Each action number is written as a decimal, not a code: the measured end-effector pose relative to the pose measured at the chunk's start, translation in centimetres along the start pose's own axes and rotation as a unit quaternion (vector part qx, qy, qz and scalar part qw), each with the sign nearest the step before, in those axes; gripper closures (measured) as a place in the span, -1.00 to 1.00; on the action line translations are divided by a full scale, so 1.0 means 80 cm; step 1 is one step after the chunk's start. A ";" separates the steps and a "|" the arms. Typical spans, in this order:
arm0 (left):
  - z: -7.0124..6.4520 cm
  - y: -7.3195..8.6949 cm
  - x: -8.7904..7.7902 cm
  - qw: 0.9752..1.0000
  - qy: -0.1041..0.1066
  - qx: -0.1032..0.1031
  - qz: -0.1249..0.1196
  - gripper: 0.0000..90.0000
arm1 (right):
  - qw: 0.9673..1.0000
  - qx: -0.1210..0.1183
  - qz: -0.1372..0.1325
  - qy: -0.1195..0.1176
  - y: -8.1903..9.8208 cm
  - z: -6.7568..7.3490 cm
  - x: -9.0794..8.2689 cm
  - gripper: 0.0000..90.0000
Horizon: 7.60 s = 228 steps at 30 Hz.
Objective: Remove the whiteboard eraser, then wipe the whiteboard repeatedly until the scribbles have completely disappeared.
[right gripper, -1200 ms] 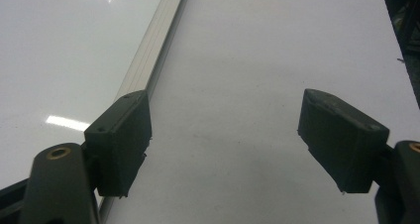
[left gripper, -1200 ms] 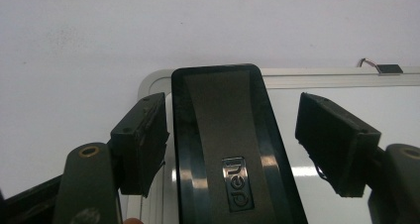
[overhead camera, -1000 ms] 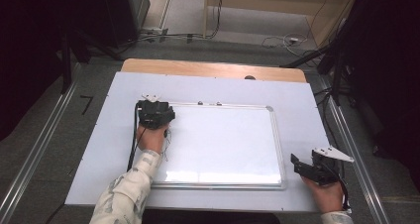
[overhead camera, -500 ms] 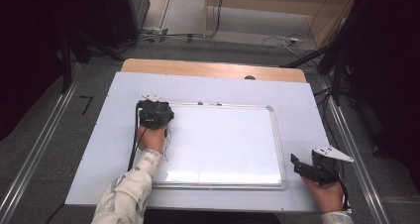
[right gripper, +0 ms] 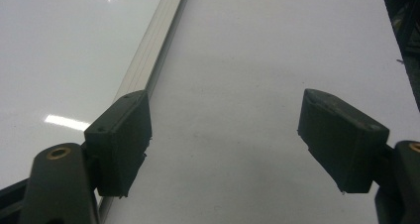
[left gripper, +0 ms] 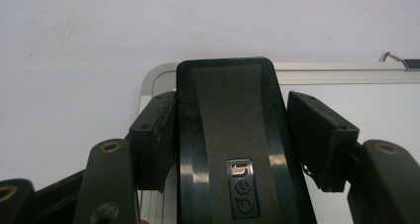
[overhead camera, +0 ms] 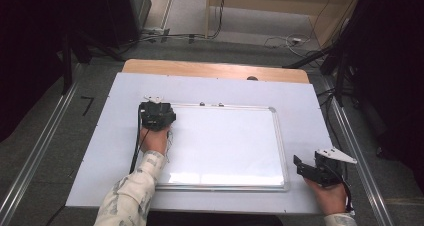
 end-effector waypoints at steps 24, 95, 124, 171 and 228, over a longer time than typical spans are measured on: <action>0.001 -0.001 -0.001 1.000 -0.006 0.002 -0.010 -0.09 | 1.000 0.000 0.002 0.001 0.000 0.000 0.001 -0.56; 0.000 0.090 -0.135 0.984 0.144 0.102 -0.036 -0.09 | 1.000 -0.008 0.006 0.005 0.000 0.005 0.003 -0.56; -0.025 0.106 -0.116 0.974 0.163 0.156 -0.002 -0.09 | 1.000 -0.007 0.010 0.005 0.001 0.005 0.004 -0.56; -0.026 0.100 -0.110 0.972 0.165 0.169 0.001 -0.07 | 1.000 -0.008 0.011 0.006 0.002 0.005 0.004 -0.56; -0.013 0.080 -0.084 0.974 0.149 0.169 0.001 -0.07 | 1.000 -0.012 0.016 0.006 0.002 0.008 0.007 -0.56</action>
Point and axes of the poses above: each handheld gripper's, and its own axes: x roughly forward along the jaws, y roughly out of its underside, z roughly to its left, the point moved 4 cm from there along x, roughly forward along the jaws
